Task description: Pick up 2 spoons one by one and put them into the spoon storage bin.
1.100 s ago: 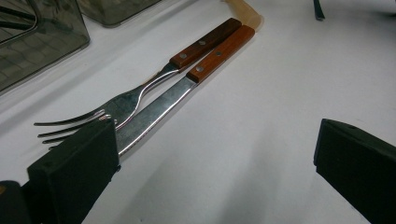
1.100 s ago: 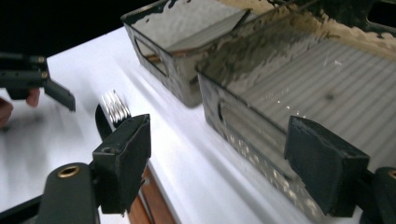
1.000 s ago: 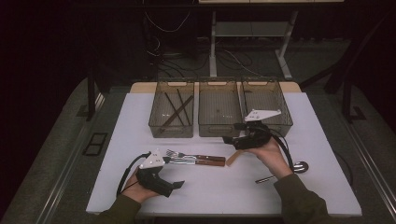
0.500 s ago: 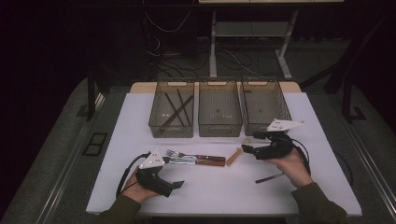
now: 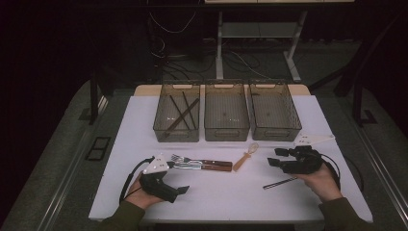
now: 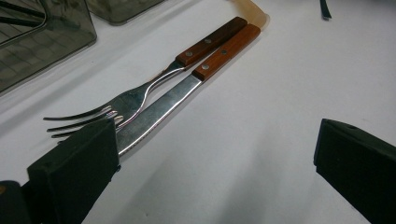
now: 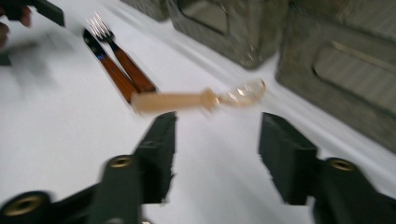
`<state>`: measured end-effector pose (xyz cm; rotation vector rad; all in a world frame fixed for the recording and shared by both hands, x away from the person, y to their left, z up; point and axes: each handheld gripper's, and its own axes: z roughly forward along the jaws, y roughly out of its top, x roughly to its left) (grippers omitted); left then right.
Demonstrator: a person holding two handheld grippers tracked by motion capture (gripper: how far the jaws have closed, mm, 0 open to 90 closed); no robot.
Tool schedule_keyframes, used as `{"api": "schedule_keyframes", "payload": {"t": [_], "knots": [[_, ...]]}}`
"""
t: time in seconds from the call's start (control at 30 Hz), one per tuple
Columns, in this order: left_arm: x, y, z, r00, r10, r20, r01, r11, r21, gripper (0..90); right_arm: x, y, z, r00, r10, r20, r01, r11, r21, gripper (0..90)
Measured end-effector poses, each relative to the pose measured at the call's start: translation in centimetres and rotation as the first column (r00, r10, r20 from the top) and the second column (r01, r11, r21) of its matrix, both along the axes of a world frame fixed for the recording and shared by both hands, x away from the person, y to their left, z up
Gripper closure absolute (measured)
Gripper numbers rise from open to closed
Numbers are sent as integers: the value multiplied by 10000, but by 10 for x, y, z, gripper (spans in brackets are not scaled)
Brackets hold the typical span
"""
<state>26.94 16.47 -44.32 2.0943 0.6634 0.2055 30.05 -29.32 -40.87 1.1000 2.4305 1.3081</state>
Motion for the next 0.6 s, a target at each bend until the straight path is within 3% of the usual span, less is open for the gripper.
{"api": "schedule_keyframes", "payload": {"t": [0.33,0.47,0.6], "knots": [[-1,-1,0,10000,-2,45,2,10000,-5,0,-11,-37,-6,9961,-811,-353,770,9916,-1044,824],[0,-1,0,10000,-1,33,1,10000,-17,0,-6,-49,-10,9915,-1200,-503,1103,9803,-1638,897],[0,0,0,10000,-17,12,17,10000,-18,0,-1,-58,-13,9865,-1552,-524,1410,9674,-2106,899]]}}
